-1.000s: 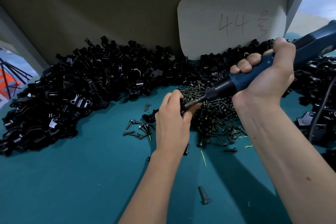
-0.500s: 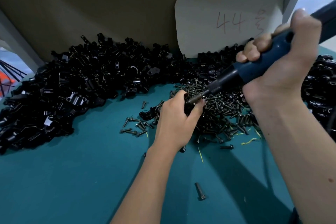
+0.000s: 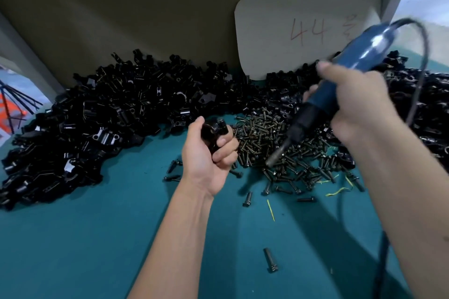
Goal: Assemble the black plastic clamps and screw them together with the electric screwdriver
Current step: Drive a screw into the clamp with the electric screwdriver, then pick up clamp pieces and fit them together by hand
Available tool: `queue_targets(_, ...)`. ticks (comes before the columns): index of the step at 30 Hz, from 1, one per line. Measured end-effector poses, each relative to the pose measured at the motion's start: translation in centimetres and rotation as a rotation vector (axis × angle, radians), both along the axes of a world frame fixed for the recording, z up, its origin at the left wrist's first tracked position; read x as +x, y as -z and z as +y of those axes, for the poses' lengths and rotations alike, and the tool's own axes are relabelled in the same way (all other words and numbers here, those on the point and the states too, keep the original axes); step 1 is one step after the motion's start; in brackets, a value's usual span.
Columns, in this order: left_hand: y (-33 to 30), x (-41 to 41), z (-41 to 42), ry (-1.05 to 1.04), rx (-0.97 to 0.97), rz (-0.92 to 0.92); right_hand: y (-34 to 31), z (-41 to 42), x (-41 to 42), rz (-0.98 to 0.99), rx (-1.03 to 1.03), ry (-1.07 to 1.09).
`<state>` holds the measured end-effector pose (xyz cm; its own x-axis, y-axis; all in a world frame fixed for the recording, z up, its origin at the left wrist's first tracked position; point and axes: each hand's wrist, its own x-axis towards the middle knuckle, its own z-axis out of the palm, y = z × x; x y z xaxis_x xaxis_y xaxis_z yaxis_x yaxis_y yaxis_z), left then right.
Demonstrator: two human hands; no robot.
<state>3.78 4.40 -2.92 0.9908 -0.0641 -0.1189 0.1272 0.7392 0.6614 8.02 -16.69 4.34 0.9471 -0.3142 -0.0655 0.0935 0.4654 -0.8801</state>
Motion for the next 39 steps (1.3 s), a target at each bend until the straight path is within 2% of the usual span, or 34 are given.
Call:
queue_targets(3,-0.1,0.1,0.2,-0.067,0.010,0.045,2.5,1.4,0.3,0.117,-0.228,-0.105)
queue_targets(8,0.1,0.2,0.0,-0.159,0.024,0.086,5.4,2.5,0.2,0.153,-0.539,-0.122)
queue_targets(12,-0.1,0.1,-0.4,-0.182,0.106,0.064,5.8,2.9,0.5,0.166,-1.073,-0.057)
queue_targets(15,-0.1,0.0,-0.9,-0.191,0.225,0.005,5.4,3.4,0.0,0.189,-1.412,-0.083)
queue_targets(17,-0.2,-0.1,-1.5,-0.205,0.404,-0.098,4.9,3.5,-0.9,0.159,-1.548,-0.059)
queue_targets(20,-0.7,-0.5,-3.0,-0.194,0.617,-0.276,3.4,3.0,-2.0,-0.011,-1.533,0.051)
queue_targets(23,-1.4,-0.8,-5.8,-0.165,0.763,-0.336,1.1,1.4,-2.9,-0.179,-1.289,-0.017)
queue_targets(25,-1.9,-0.9,-8.6,-0.137,0.800,-0.366,-0.4,-0.3,-3.8,-0.163,-1.178,-0.142)
queue_targets(27,-2.6,-1.0,-12.0,-0.094,0.826,-0.410,-1.4,-2.8,-4.8,-0.146,-1.249,-0.159)
queue_targets(31,-3.7,-1.7,-19.4,0.097,0.800,-0.470,-2.4,-9.4,-6.5,-0.030,-1.311,-0.049)
queue_targets(35,-3.3,-3.0,-25.8,0.269,1.065,-0.587,-2.7,-16.6,-7.6,0.178,-1.428,0.020)
queue_targets(39,-1.2,-3.9,-29.5,0.361,1.422,-0.768,-1.8,-21.7,-8.4,0.390,-1.584,-0.050)
